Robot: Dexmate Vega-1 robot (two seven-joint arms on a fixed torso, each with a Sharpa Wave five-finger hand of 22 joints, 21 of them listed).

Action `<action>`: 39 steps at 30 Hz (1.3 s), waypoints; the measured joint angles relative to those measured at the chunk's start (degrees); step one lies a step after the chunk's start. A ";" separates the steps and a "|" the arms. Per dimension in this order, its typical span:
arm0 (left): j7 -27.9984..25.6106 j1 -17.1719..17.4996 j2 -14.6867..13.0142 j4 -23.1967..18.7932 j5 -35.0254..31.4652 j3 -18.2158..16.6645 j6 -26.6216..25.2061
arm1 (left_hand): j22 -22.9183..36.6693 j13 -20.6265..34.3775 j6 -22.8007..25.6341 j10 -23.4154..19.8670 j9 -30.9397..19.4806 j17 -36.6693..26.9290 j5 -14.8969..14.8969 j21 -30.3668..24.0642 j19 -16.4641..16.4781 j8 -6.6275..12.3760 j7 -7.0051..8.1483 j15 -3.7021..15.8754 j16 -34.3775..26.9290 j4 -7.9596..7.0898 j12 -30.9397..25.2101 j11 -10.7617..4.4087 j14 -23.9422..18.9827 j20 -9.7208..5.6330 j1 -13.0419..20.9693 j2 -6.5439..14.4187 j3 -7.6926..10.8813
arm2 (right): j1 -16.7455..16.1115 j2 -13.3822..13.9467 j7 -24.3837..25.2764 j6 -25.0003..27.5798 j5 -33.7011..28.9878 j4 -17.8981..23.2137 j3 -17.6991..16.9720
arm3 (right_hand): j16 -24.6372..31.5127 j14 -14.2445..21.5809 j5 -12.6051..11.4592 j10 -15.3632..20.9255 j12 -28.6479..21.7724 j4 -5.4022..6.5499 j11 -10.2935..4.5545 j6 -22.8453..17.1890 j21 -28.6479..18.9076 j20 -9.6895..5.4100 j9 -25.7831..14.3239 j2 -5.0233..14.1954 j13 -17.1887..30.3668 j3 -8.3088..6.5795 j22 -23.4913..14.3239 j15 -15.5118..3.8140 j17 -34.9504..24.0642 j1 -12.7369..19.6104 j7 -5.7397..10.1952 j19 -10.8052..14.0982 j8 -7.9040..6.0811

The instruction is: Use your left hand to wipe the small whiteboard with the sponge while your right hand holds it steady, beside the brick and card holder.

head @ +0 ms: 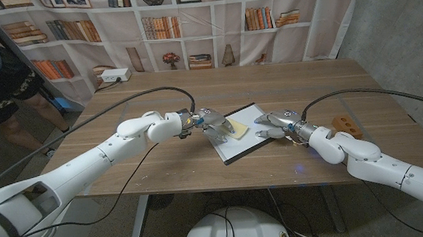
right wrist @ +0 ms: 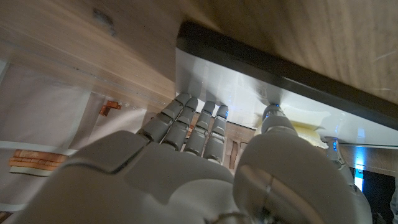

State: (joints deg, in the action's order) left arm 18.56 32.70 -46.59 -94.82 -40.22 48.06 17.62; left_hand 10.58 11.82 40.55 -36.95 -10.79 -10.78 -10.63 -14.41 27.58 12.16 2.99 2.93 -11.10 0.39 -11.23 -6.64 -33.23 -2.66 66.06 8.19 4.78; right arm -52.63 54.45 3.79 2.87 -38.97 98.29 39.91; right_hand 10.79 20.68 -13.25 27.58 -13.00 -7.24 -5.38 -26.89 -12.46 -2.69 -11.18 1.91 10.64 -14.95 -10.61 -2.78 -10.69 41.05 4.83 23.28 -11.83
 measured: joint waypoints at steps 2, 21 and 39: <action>0.69 0.66 -0.80 -1.27 0.03 -0.66 -0.66 | 0.00 0.00 0.00 -0.01 0.00 -0.06 0.00 -0.04 0.00 0.16 0.00 -0.01 0.00 0.00 0.00 0.00 -0.01 0.00 0.00 0.00 0.00 | 0.13 -0.05 0.00 -0.17 0.00 -0.16 0.03 | 0.00 0.00 0.00 0.00 0.00 0.00 0.00 0.00 0.00 0.00 0.00 0.00 -0.01 0.00 0.01 0.00 0.00 0.00 0.00 0.00 0.00; 0.69 1.88 -1.27 -3.73 -5.56 -2.33 0.67 | 0.10 0.29 -0.01 -0.39 -0.06 -0.16 0.00 0.02 0.03 0.24 -0.02 0.05 -0.41 0.08 -0.01 -0.02 -0.01 0.01 -0.19 -0.19 0.39 | -0.09 0.02 -0.01 -0.18 0.15 -0.21 -0.27 | 0.00 0.24 0.17 -0.03 0.24 0.00 0.03 0.00 0.23 0.00 0.11 -0.20 -0.15 0.01 0.10 0.04 0.03 -0.24 0.00 -0.01 0.01; -7.72 -5.18 7.07 8.00 -11.64 3.31 4.61 | 0.10 0.13 -0.04 -0.39 -0.05 -0.14 0.00 0.24 -0.40 0.20 -0.02 0.25 -0.10 0.07 -0.01 -0.01 0.20 0.01 -0.60 -0.60 0.39 | -2.02 0.43 0.40 2.61 0.82 1.99 -0.99 | -0.07 0.22 0.16 -0.05 0.65 0.01 0.04 0.01 0.78 -0.10 0.10 -0.12 -0.15 0.01 0.09 0.02 0.08 -0.32 0.01 -0.13 0.18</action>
State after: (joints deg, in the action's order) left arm 10.84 27.52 -39.53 -86.82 -51.86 51.37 22.23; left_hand 10.68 11.95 40.52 -37.34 -10.84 -10.92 -10.63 -14.17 27.18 12.36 2.97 3.18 -11.21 0.47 -11.24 -6.65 -33.03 -2.65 65.45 7.59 5.17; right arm -54.65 54.88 4.19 5.48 -38.15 100.28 38.92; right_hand 10.72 20.90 -13.09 27.53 -12.35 -7.24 -5.33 -26.89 -11.67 -2.79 -11.08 1.79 10.50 -14.95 -10.52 -2.76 -10.61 40.73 4.84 23.15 -11.65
